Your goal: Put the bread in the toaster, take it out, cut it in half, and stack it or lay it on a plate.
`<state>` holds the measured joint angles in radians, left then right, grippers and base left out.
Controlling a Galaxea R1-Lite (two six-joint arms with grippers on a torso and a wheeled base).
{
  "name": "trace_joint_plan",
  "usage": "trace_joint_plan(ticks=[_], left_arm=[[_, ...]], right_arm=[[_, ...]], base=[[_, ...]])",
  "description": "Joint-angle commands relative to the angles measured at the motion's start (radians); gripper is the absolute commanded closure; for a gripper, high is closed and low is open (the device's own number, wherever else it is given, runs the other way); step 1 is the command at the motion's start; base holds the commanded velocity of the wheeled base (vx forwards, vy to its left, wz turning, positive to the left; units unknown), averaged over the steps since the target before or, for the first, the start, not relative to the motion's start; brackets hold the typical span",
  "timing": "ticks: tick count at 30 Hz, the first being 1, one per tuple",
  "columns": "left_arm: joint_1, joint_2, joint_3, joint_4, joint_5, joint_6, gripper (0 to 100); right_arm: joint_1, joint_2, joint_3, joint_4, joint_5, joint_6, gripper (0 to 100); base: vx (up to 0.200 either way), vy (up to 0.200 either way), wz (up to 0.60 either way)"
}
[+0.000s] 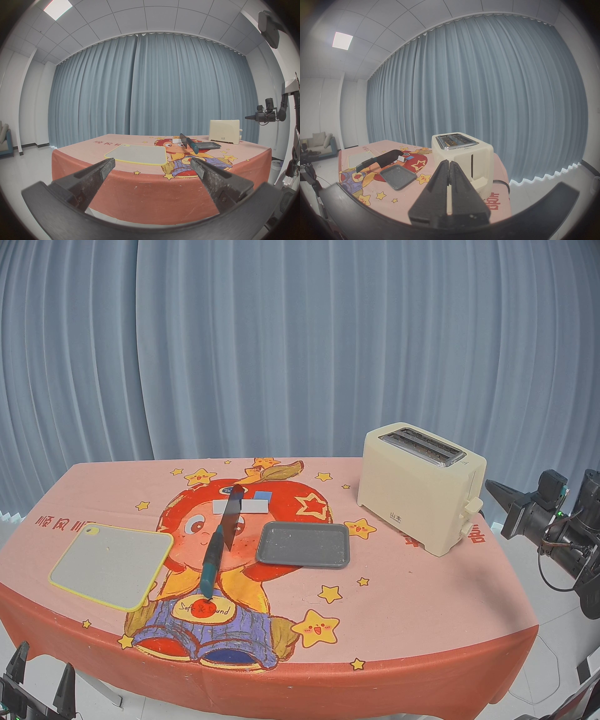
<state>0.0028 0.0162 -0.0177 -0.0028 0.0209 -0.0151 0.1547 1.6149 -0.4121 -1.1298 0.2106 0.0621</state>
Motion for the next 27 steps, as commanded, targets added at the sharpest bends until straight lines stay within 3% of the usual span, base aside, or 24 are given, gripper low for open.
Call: trace_joint_plan(ticks=[1, 27], left_arm=[[0.0, -0.005, 0.018, 0.0, 0.001, 0.0, 0], [0.0, -0.005, 0.018, 0.0, 0.001, 0.0, 0]], right_arm=[[0.011, -0.004, 0.012, -0.002, 0.0, -0.002, 100], [0.059, -0.027, 0.136, 0.013, -0.005, -0.012, 100]], base=[[0.0, 0.0, 0.0], [0.0, 0.0, 0.0]])
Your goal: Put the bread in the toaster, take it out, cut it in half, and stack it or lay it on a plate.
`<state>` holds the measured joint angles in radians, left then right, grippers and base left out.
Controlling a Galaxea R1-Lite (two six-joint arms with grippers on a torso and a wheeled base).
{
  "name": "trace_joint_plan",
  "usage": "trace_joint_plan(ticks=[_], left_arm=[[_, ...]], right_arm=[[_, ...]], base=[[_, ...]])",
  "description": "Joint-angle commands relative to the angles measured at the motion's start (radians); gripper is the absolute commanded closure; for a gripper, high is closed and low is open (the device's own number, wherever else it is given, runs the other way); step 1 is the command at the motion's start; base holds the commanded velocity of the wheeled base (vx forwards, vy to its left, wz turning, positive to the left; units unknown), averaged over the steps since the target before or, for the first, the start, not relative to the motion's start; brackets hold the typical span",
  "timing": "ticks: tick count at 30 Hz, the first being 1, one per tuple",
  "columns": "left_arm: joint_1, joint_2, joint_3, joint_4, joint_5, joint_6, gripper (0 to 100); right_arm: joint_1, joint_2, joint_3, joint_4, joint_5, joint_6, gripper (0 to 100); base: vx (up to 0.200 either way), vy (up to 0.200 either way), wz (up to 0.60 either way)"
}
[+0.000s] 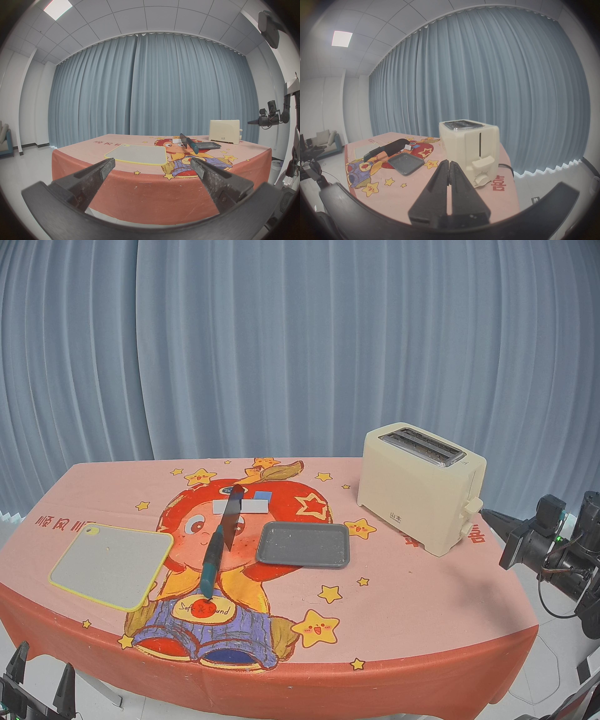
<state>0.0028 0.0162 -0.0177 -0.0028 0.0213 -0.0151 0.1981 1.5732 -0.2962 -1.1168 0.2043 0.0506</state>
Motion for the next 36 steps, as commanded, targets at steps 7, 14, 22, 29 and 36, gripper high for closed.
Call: trace_joint_plan(ticks=[7, 14, 22, 29, 36], left_arm=[[0.0, -0.005, 0.018, 0.0, 0.0, 0.0, 0], [0.0, -0.005, 0.018, 0.0, 0.0, 0.0, 0], [0.0, -0.005, 0.018, 0.0, 0.0, 0.0, 0], [0.0, -0.005, 0.018, 0.0, 0.0, 0.0, 0], [0.0, -0.005, 0.018, 0.0, 0.0, 0.0, 0]], right_arm=[[0.015, 0.085, 0.029, -0.011, 0.001, -0.002, 100], [0.011, 0.125, 0.035, -0.014, -0.005, -0.003, 100], [-0.009, 0.163, 0.034, -0.015, 0.0, -0.011, 100], [-0.012, 0.185, 0.032, -0.015, 0.0, -0.012, 100], [-0.031, 0.218, 0.02, -0.017, -0.003, -0.012, 100]], base=[[0.0, 0.0, 0.0], [0.0, 0.0, 0.0], [0.0, 0.0, 0.0], [0.0, 0.0, 0.0], [0.0, 0.0, 0.0]])
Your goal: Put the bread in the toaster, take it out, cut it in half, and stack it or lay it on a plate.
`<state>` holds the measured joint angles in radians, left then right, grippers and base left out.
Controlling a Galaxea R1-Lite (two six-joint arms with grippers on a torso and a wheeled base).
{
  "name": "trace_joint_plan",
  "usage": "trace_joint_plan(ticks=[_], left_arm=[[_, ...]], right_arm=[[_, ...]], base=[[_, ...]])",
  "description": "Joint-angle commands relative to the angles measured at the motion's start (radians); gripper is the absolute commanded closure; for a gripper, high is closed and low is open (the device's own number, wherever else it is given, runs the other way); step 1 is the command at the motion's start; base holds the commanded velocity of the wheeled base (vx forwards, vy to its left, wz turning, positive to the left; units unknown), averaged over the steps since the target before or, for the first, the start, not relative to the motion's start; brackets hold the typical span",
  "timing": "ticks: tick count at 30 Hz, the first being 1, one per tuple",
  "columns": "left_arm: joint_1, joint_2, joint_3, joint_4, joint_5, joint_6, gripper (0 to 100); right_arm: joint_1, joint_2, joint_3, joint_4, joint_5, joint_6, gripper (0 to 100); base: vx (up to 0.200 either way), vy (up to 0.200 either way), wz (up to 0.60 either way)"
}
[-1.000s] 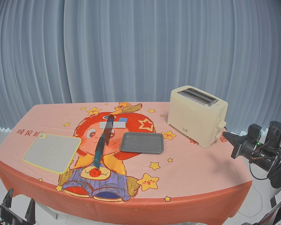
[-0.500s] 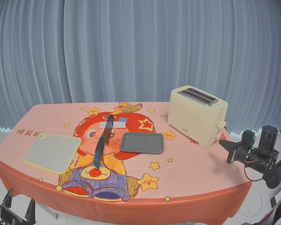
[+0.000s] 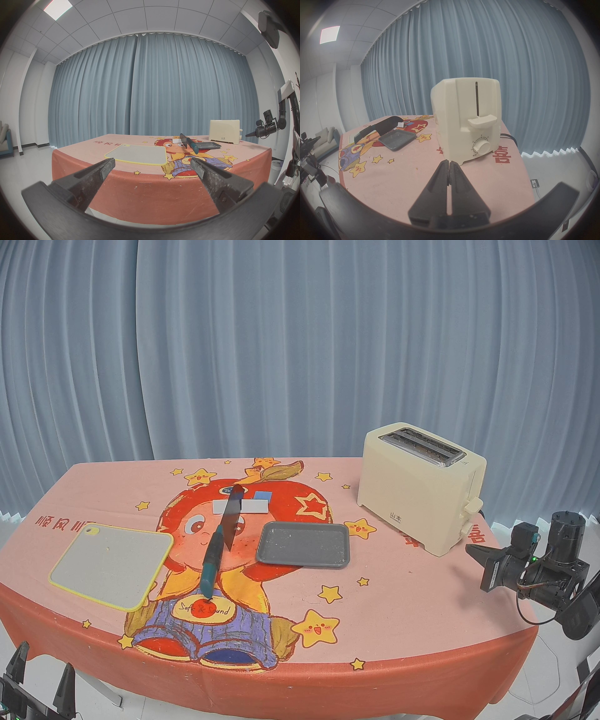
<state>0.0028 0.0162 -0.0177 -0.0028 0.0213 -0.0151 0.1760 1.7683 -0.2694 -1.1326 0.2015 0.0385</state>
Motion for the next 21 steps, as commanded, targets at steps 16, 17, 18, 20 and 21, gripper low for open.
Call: trace_joint_plan(ticks=[16, 17, 18, 20, 21], left_arm=[[0.0, -0.005, 0.018, 0.0, 0.0, 0.0, 0], [0.0, -0.005, 0.018, 0.0, 0.0, 0.0, 0], [0.0, -0.005, 0.018, 0.0, 0.0, 0.0, 0], [0.0, -0.005, 0.018, 0.0, 0.0, 0.0, 0], [0.0, -0.005, 0.018, 0.0, 0.0, 0.0, 0]], right_arm=[[-0.033, 0.122, -0.033, -0.13, -0.001, 0.004, 100], [-0.033, 0.125, -0.036, -0.13, -0.001, 0.004, 100], [-0.033, 0.125, -0.036, -0.13, -0.001, 0.004, 100], [-0.043, 0.131, -0.051, -0.13, -0.001, 0.004, 100], [-0.046, 0.132, -0.054, -0.13, -0.001, 0.006, 100]], base=[[0.0, 0.0, 0.0], [0.0, 0.0, 0.0], [0.0, 0.0, 0.0], [0.0, 0.0, 0.0], [0.0, 0.0, 0.0]])
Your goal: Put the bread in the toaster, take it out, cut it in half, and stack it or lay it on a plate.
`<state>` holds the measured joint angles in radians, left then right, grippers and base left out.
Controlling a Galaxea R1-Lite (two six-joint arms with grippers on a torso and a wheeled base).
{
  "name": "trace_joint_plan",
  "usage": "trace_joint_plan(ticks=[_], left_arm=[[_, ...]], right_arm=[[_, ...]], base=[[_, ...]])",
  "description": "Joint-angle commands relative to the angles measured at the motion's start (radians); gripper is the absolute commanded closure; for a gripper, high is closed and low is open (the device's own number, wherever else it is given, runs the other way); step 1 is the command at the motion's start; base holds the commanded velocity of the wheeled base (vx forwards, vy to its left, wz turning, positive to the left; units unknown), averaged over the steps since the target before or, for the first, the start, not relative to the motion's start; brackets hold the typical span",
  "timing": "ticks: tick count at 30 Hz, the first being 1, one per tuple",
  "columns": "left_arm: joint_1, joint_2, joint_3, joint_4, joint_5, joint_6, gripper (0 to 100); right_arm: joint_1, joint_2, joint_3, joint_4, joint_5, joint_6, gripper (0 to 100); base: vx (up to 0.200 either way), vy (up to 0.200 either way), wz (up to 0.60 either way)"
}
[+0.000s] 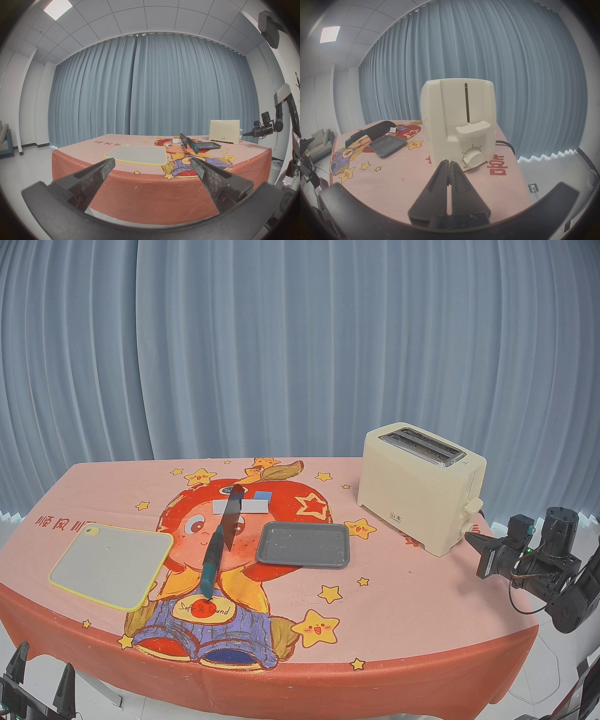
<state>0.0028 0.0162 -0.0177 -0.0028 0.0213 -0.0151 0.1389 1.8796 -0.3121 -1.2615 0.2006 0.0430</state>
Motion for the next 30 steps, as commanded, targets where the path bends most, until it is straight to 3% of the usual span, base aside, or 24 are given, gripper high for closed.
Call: trace_joint_plan(ticks=[1, 30], left_arm=[[0.0, -0.005, 0.018, 0.0, 0.0, 0.0, 0], [0.0, -0.005, 0.018, 0.0, 0.0, 0.0, 0]], right_arm=[[-0.009, 0.024, -0.012, -0.001, 0.0, 0.002, 100], [-0.038, 0.113, -0.104, -0.003, -0.018, 0.011, 100]], base=[[0.0, 0.0, 0.0], [0.0, 0.0, 0.0]])
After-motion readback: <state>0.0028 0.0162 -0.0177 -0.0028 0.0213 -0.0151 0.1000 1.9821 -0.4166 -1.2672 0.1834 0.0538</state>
